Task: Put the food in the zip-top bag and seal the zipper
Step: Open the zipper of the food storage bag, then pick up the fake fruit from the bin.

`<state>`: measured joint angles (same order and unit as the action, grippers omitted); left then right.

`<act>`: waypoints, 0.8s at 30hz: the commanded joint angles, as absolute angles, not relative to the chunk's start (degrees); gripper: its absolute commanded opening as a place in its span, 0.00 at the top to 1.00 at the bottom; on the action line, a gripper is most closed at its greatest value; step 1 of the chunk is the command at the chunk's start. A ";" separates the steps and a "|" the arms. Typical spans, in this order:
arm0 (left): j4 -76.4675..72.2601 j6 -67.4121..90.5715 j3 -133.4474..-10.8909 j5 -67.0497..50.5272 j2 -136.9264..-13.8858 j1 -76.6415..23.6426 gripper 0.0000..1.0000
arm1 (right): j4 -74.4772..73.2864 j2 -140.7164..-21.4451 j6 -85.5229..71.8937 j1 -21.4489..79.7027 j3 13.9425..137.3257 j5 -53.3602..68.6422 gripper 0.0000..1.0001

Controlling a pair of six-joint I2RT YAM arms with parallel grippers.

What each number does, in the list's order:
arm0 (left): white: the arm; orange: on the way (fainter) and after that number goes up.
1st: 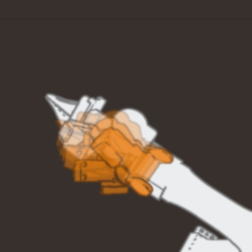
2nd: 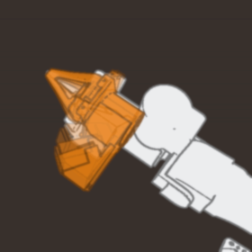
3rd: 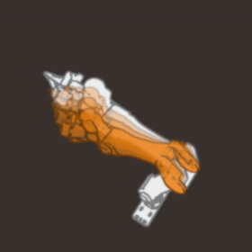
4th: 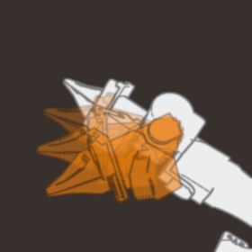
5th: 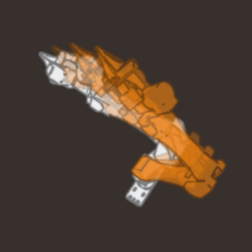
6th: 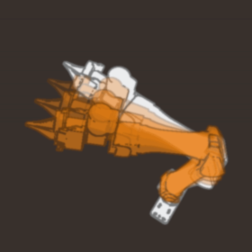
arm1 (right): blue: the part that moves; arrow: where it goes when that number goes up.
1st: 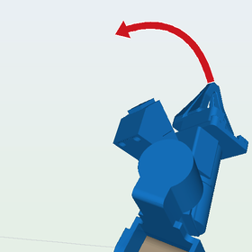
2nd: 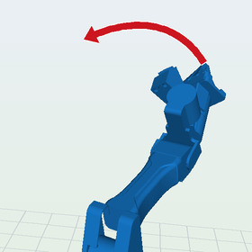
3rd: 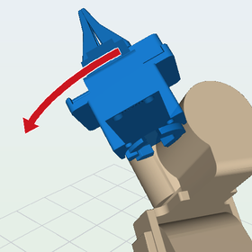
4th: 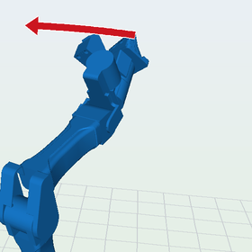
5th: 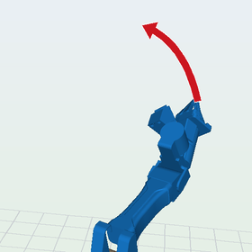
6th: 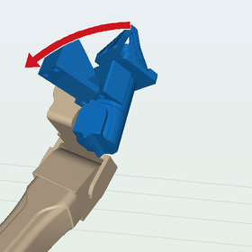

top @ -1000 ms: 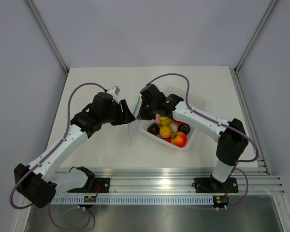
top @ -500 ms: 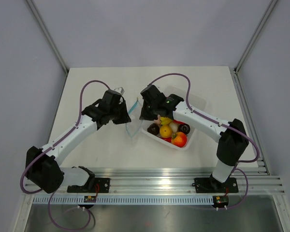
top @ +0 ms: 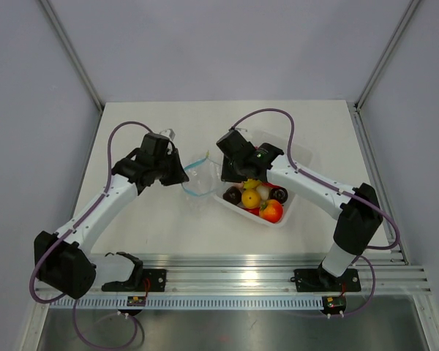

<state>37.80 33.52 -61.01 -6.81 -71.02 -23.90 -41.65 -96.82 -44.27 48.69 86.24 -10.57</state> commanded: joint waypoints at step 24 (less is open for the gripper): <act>48.60 32.08 -72.42 5.19 -76.90 -29.44 1.00 | -43.43 -82.97 -46.14 47.29 67.86 -19.34 0.15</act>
